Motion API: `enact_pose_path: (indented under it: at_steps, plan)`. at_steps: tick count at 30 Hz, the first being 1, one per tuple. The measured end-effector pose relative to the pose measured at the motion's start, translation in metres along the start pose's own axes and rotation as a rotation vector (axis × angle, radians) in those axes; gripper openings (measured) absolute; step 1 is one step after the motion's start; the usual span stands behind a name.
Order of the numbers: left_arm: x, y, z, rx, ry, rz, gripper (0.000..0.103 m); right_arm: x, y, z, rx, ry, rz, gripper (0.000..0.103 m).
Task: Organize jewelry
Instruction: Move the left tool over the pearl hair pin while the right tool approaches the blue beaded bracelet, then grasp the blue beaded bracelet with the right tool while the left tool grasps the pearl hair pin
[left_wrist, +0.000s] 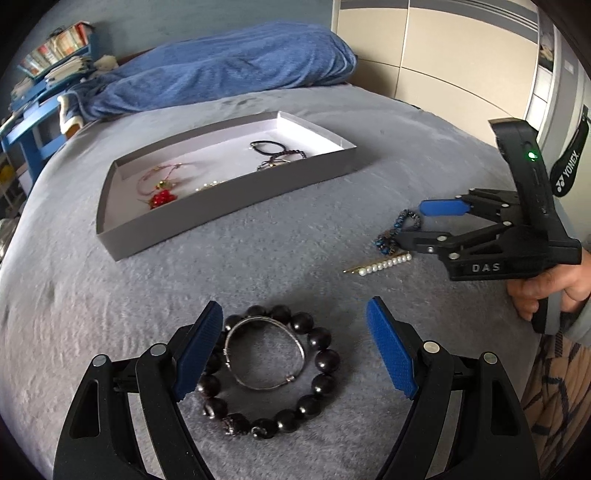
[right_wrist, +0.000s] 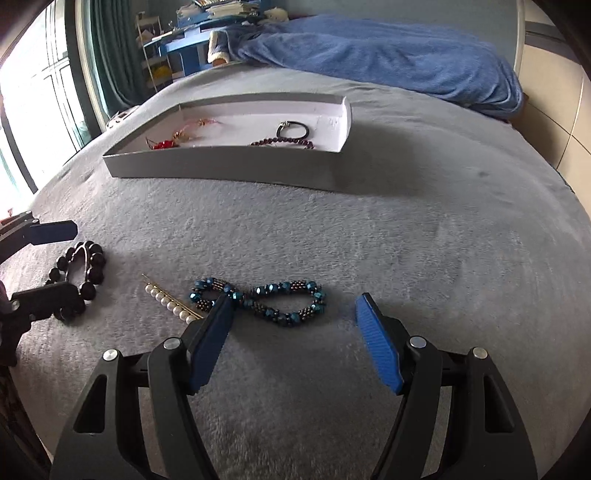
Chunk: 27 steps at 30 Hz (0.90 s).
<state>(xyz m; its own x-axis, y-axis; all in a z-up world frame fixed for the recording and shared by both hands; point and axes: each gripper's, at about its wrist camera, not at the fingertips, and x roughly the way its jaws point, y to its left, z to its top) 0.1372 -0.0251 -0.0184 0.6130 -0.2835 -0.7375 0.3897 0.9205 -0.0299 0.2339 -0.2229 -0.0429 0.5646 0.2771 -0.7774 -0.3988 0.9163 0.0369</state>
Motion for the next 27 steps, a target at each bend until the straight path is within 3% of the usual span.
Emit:
enact_pose_path:
  at_steps: [1, 3, 5, 9, 16, 19, 21, 25, 27]
  plan:
    - [0.000, -0.001, 0.000, 0.004, 0.001, -0.001, 0.080, 0.000, 0.000, 0.000, 0.000, 0.000, 0.008, 0.055]
    - [0.004, -0.006, 0.003, 0.022, 0.000, -0.008, 0.080, 0.001, 0.001, 0.001, -0.002, -0.002, 0.015, 0.032]
    - [0.007, -0.012, 0.007, 0.041, -0.003, -0.018, 0.080, -0.001, -0.002, 0.001, 0.010, -0.006, 0.020, 0.022]
    - [0.016, -0.029, 0.015, 0.115, 0.006, -0.035, 0.080, -0.006, -0.013, 0.001, 0.067, -0.025, 0.020, 0.014]
    - [0.037, -0.053, 0.026, 0.241, 0.031, -0.037, 0.080, -0.014, -0.030, 0.001, 0.145, -0.047, -0.005, 0.014]
    - [0.048, -0.058, 0.029, 0.272, 0.056, -0.040, 0.071, -0.013, -0.030, -0.001, 0.143, -0.039, -0.008, 0.014]
    - [0.054, -0.059, 0.031, 0.277, 0.074, -0.061, 0.057, -0.012, -0.029, -0.002, 0.141, -0.032, -0.011, 0.014]
    - [0.056, -0.063, 0.028, 0.299, 0.079, -0.092, 0.039, -0.007, -0.028, -0.001, 0.149, -0.019, -0.010, 0.014]
    - [0.052, -0.068, 0.026, 0.324, 0.067, -0.090, 0.024, -0.005, -0.028, 0.000, 0.152, -0.017, -0.010, 0.014]
